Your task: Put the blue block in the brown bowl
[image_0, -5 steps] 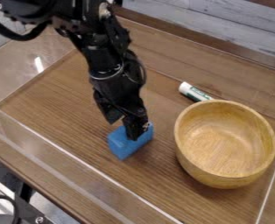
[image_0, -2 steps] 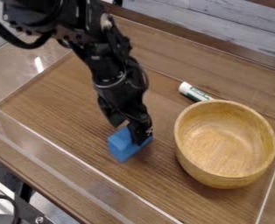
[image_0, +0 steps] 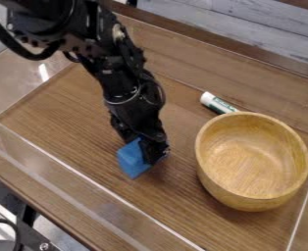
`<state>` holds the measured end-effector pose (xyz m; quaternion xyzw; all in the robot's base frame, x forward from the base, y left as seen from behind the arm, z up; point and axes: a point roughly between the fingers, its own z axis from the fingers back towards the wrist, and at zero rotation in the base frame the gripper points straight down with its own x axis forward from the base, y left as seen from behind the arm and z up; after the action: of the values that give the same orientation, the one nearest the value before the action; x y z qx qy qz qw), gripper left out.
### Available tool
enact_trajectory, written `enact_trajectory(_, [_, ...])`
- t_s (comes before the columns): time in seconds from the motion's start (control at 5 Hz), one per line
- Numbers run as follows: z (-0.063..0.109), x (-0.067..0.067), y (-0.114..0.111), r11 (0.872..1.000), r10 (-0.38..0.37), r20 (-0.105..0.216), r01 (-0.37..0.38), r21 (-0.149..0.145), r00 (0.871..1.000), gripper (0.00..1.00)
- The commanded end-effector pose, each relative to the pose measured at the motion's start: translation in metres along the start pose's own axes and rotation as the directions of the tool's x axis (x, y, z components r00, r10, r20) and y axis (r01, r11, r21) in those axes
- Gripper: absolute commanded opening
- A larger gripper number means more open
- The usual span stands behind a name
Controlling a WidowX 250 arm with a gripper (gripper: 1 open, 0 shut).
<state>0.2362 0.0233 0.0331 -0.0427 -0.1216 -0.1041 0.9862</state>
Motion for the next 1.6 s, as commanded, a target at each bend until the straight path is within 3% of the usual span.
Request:
enact_trajectory(0.0, [0.013,0.006,0.005,1.0,0.012,0.003,-0.012,0.014,1.0,0.0])
enact_trajectory(0.4, [0.027,0.008,0.006,1.0,0.021,-0.031,-0.021,0.02,0.999,0.0])
enact_trajectory(0.6, [0.033,0.01,0.007,0.999,0.031,-0.033,-0.03,0.022,0.999,0.0])
enact_trajectory(1.0, [0.043,0.012,0.011,0.999,0.044,-0.031,-0.043,0.028,0.999,0.0])
enact_trajectory(1.4, [0.049,0.019,0.019,0.998,0.044,-0.008,-0.043,0.035,0.999,0.0])
